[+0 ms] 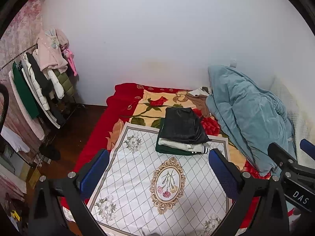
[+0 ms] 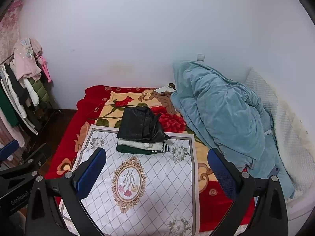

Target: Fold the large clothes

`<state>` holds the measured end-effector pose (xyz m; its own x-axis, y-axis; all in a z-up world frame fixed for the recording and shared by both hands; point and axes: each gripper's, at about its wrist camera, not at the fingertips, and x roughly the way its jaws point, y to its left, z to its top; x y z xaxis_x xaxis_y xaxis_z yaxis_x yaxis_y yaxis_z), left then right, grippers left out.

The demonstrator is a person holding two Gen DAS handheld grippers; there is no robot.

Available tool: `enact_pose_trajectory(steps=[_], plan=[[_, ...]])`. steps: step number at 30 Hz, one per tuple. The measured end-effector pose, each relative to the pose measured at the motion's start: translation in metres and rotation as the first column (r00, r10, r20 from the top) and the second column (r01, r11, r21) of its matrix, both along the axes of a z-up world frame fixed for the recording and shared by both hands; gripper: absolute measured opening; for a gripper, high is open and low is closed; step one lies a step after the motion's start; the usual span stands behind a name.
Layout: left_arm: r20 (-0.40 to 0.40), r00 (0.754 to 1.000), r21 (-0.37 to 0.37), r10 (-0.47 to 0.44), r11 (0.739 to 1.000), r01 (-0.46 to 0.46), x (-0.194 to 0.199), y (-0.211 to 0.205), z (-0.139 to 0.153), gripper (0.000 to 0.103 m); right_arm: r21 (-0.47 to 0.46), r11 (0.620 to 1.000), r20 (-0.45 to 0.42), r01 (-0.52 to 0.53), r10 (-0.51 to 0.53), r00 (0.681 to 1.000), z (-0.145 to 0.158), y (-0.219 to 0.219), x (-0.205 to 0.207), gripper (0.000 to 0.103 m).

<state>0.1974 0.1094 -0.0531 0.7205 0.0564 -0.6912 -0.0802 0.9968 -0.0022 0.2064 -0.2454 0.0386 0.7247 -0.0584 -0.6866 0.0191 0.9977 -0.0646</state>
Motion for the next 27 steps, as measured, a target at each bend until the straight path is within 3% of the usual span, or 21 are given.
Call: enact_pose_trajectory(steps=[27], plan=[[0.002, 1.0, 0.013, -0.003, 1.0, 0.003, -0.0028, -0.0016, 0.0071, 0.103, -0.007, 1.0, 0.005, 0.01, -0.01, 1.0, 0.0006, 0.0014, -0.0032, 0.103]])
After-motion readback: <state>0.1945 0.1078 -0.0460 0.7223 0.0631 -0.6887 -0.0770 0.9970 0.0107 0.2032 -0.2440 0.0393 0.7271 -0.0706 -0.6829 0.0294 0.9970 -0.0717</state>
